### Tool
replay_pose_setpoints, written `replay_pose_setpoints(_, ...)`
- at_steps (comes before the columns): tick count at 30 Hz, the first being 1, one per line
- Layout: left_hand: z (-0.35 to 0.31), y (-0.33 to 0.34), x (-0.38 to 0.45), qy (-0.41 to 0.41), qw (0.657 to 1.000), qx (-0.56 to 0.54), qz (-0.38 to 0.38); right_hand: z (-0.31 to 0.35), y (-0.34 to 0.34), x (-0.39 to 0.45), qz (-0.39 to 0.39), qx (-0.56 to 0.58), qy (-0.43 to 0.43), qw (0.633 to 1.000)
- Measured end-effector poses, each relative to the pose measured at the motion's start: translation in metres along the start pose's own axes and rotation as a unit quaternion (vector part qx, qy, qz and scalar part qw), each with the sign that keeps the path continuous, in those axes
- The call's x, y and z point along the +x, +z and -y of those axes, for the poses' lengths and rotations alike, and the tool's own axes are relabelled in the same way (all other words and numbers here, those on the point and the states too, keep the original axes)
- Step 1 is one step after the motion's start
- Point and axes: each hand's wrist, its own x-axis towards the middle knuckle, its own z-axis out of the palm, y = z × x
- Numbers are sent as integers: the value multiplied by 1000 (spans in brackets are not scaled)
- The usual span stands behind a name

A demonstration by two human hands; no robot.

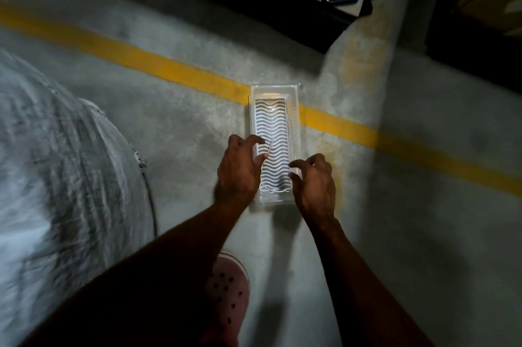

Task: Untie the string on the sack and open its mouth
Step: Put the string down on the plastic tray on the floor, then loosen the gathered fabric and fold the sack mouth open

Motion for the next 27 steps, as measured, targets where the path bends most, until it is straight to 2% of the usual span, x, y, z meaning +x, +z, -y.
replay_pose_setpoints(4, -27, -55, -13, -39, 998, -45, -23, 24, -48, -13, -34, 92, 32, 995)
replay_pose_setpoints(7, -52, -120, -19, -64, 993, -83, -54, 77, -99, -17, -61, 167, 6, 984)
replay_pose_setpoints(12, -86, -287, -35, -23, 982, -151, -114, 216, -201, -44, -73, 257, -78, 960)
replay_pose_setpoints(16, -68, -435, -72, -7, 972, -158, -172, 342, -247, -92, -31, 288, -171, 942)
replay_pose_setpoints(19, -23, -528, -115, -18, 965, -142, -220, 426, -245, -138, 33, 296, -238, 925)
replay_pose_setpoints(22, 38, -595, -165, -66, 959, -123, -248, 495, -218, -185, 102, 281, -315, 901)
replay_pose_setpoints(27, 136, -636, -230, -154, 955, -94, -234, 557, -152, -245, 163, 204, -420, 869)
